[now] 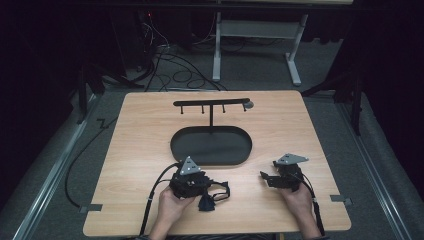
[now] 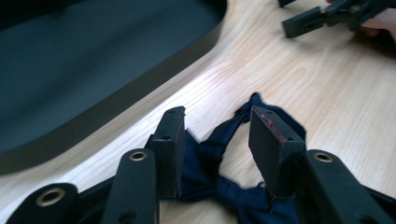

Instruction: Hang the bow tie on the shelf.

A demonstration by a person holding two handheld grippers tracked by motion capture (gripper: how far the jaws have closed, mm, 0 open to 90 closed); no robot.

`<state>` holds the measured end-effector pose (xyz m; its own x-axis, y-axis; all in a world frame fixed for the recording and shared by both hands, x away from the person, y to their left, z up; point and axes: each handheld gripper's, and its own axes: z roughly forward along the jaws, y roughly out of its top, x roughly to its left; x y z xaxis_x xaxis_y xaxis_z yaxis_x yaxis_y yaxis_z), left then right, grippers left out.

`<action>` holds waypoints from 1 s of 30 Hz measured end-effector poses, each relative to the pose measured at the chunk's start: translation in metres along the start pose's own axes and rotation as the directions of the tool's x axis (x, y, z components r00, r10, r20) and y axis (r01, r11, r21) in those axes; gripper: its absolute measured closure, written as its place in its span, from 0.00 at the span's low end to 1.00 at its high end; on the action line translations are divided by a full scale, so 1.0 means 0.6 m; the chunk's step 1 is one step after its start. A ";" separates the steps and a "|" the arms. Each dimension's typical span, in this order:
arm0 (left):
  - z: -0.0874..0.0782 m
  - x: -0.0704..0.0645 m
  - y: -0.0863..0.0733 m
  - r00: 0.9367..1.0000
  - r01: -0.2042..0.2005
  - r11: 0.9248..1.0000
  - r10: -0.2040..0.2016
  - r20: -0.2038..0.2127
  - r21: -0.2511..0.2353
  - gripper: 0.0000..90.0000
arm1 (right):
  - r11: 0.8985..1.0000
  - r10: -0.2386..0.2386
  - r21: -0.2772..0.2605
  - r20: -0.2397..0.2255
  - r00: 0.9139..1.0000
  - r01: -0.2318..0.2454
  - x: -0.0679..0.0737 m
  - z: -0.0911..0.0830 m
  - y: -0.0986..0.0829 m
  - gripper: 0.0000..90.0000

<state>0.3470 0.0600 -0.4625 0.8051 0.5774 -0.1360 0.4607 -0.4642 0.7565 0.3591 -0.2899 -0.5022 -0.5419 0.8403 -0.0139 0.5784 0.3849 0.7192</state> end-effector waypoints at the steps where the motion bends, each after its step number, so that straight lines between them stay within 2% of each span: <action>1: 0.000 0.000 0.000 1.000 0.000 1.000 0.000 0.000 0.000 0.63 | 1.000 0.000 0.000 0.000 1.000 0.000 0.000 0.000 0.000 0.35; 3: 0.010 -0.002 0.003 1.000 -0.008 1.000 0.008 0.008 0.013 0.63 | 1.000 0.000 0.000 0.000 1.000 0.000 0.000 0.000 0.000 0.35; 8: 0.034 -0.001 0.001 1.000 0.005 0.999 -0.005 0.006 0.038 0.66 | 1.000 0.000 0.000 0.000 1.000 0.000 0.000 0.000 0.000 0.35; 15: 0.051 -0.004 -0.005 1.000 -0.001 0.998 0.001 0.002 0.066 0.71 | 1.000 0.002 0.001 0.000 1.000 -0.002 0.000 0.000 0.000 0.35; 23: 0.055 0.003 -0.010 1.000 0.008 0.997 -0.008 0.004 0.072 0.77 | 1.000 0.000 0.000 0.000 1.000 0.000 0.000 0.000 0.000 0.35; 30: 0.058 0.007 -0.015 1.000 0.002 0.997 -0.003 0.015 0.079 0.87 | 1.000 0.001 0.000 0.000 1.000 -0.001 0.000 0.000 0.000 0.35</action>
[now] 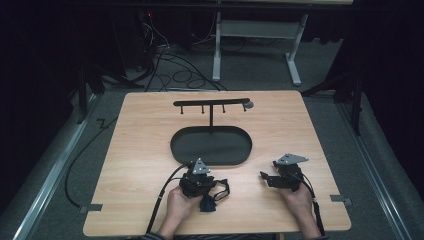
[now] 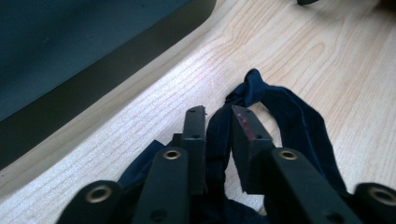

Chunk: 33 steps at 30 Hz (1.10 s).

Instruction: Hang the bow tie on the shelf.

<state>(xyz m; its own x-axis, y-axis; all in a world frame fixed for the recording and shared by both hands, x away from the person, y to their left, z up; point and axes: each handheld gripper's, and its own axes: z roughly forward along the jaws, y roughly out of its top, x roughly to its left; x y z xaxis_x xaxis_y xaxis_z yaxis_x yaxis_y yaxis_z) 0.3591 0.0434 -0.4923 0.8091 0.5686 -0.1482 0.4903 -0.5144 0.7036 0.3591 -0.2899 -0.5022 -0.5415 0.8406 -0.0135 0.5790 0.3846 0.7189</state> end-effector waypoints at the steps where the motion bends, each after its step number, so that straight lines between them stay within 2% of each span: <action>1: 0.000 0.000 -0.001 1.000 0.003 1.000 -0.003 -0.001 -0.003 0.90 | 1.000 0.000 0.000 0.000 1.000 0.000 0.000 0.000 0.000 0.35; 5: -0.004 0.000 -0.003 1.000 0.003 1.000 -0.003 -0.006 -0.019 0.95 | 1.000 0.003 0.000 0.000 1.000 -0.003 0.000 0.000 0.000 0.35; 13: -0.023 -0.001 0.001 1.000 -0.012 0.999 0.011 -0.022 -0.042 0.96 | 1.000 0.004 0.000 0.000 1.000 -0.004 0.000 0.000 0.000 0.35; 19: -0.048 -0.001 0.002 0.999 -0.019 0.995 0.015 -0.042 -0.093 0.96 | 1.000 0.004 0.000 0.001 1.000 -0.004 0.001 0.000 0.000 0.35; 28: -0.074 0.009 0.003 0.999 0.007 0.990 -0.014 -0.048 -0.144 0.96 | 1.000 0.005 0.000 0.001 1.000 -0.005 0.001 0.000 0.000 0.35; 33: -0.090 0.009 0.012 0.997 -0.015 0.986 0.003 -0.072 -0.165 0.96 | 1.000 0.005 -0.001 0.001 1.000 -0.005 0.001 0.000 0.000 0.35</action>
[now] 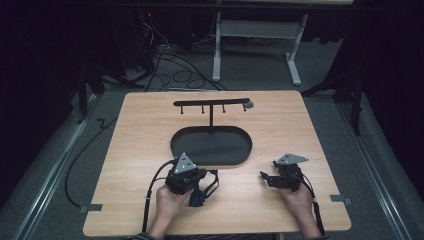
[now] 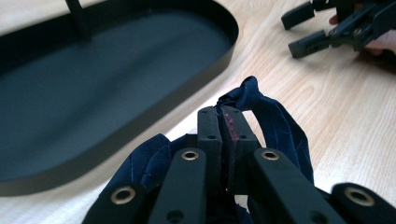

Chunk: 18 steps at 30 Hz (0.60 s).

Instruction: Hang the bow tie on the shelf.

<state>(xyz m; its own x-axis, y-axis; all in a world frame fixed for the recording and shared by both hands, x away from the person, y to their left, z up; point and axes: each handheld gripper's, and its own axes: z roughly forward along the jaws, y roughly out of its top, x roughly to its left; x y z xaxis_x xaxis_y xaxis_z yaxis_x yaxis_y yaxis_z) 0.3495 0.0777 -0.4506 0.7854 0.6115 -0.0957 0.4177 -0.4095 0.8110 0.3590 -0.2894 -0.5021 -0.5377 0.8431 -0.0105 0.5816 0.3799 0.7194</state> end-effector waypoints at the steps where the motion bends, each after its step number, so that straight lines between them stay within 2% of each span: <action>1: -0.003 0.000 0.002 1.000 0.004 1.000 -0.004 -0.001 -0.014 0.96 | 1.000 -0.001 0.000 0.000 1.000 0.001 0.000 0.000 0.000 0.35; 3: -0.010 0.002 0.005 1.000 -0.001 1.000 0.001 -0.005 -0.023 0.96 | 1.000 0.000 0.000 0.000 1.000 0.000 0.000 0.000 0.000 0.35; 13: -0.035 0.019 0.015 0.999 0.030 0.998 -0.031 -0.021 -0.059 0.96 | 1.000 -0.005 0.001 -0.003 1.000 0.005 -0.001 0.000 0.000 0.35; 18: -0.049 0.026 0.027 0.999 0.013 0.998 -0.016 -0.052 -0.062 0.96 | 1.000 -0.002 0.001 -0.005 1.000 0.002 -0.001 0.000 0.000 0.35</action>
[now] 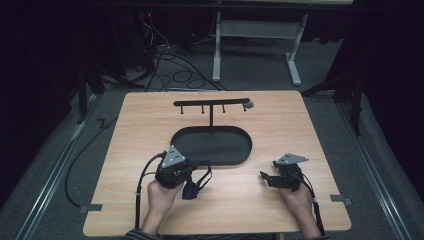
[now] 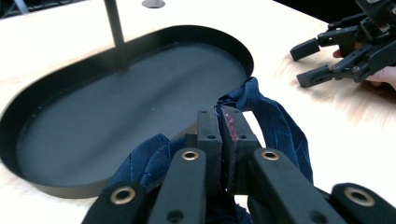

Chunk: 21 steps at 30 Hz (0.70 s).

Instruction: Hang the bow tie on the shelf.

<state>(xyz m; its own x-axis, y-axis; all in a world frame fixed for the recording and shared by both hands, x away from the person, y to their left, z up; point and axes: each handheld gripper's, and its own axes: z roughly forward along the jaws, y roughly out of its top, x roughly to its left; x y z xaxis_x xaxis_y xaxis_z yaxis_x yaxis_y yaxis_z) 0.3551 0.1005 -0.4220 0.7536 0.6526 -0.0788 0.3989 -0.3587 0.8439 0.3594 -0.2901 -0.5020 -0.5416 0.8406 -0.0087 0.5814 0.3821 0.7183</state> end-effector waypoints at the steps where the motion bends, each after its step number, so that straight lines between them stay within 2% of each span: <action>1: 0.000 0.000 0.000 1.000 0.000 1.000 0.000 0.000 0.000 0.96 | 1.000 0.000 0.000 0.000 1.000 0.000 0.000 0.000 0.000 0.35; 5: -0.009 0.008 0.010 1.000 -0.004 1.000 0.004 -0.028 0.001 0.96 | 1.000 0.000 -0.001 0.000 1.000 0.000 0.000 0.000 0.000 0.35; 21: -0.041 0.035 0.041 0.997 0.000 0.999 -0.003 -0.081 -0.034 0.96 | 1.000 0.005 -0.004 -0.001 1.000 -0.005 0.000 0.000 0.000 0.35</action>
<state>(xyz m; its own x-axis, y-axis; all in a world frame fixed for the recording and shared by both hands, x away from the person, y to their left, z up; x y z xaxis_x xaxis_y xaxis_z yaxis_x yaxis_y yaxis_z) 0.3677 0.1220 -0.3898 0.7079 0.7053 -0.0379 0.3805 -0.3356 0.8617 0.3596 -0.2901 -0.5022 -0.5393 0.8421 -0.0044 0.5815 0.3762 0.7213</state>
